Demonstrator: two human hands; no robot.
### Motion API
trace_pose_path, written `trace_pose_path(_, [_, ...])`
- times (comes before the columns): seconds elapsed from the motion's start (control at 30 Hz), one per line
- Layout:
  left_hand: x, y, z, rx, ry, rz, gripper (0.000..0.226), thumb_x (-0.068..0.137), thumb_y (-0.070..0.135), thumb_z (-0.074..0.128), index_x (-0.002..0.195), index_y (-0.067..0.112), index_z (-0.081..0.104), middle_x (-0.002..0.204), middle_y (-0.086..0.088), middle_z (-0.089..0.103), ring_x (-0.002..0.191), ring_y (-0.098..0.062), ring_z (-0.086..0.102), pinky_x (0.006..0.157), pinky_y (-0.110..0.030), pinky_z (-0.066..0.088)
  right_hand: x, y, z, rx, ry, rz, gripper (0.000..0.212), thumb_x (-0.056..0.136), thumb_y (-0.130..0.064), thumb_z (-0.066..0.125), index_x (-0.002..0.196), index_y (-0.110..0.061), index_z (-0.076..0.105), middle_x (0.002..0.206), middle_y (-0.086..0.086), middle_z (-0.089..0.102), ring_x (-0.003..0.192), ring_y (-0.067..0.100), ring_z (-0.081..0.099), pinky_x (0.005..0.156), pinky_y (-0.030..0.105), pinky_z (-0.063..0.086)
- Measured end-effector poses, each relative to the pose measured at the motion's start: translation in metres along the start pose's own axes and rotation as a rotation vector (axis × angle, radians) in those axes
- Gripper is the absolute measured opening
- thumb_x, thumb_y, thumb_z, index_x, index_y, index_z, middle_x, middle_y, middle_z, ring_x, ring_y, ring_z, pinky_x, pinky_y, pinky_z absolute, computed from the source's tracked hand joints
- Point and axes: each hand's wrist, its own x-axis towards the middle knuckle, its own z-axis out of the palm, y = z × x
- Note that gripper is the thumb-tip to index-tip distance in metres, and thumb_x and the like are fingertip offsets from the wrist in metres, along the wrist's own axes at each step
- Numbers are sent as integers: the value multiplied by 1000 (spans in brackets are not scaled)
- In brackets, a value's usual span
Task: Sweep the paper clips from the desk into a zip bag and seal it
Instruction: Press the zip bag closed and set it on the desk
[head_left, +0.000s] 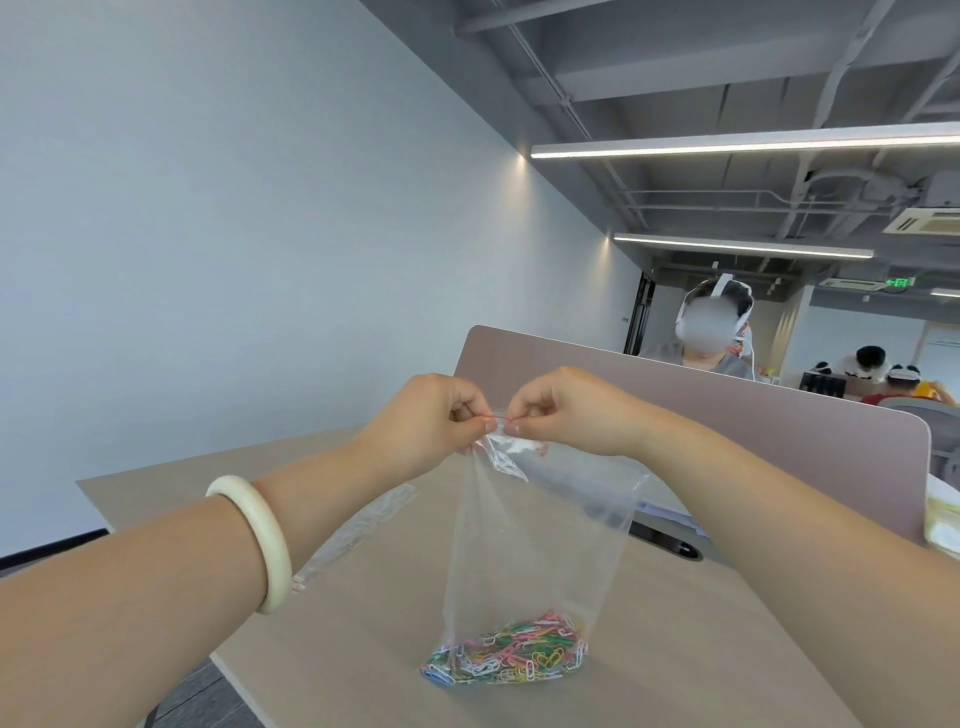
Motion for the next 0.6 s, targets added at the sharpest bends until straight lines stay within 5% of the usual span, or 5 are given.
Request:
trace_pose_path(0.3, [4, -3, 1, -9, 1, -40, 21, 86, 15, 62, 67, 24, 59, 61, 5, 65, 45, 5, 59, 63, -17, 49, -1, 8, 2, -44, 23, 31, 12, 83, -30, 64, 83, -19, 68, 70, 0, 62, 65, 12, 48, 64, 29, 38])
trace_pose_path(0.5, [9, 2, 12, 209, -87, -6, 15, 86, 27, 62, 85, 13, 66, 78, -3, 69, 64, -12, 60, 67, -27, 48, -3, 11, 6, -166, 75, 7, 15, 85, -26, 60, 71, -25, 60, 60, -10, 55, 63, 11, 49, 59, 29, 36])
trace_pose_path(0.6, [11, 5, 15, 234, -89, 2, 16, 88, 24, 59, 77, 14, 63, 73, -7, 72, 61, -17, 66, 72, -31, 52, -5, 16, -2, -93, 43, 52, 5, 82, -30, 65, 77, -27, 66, 67, -9, 62, 69, 11, 54, 66, 30, 42])
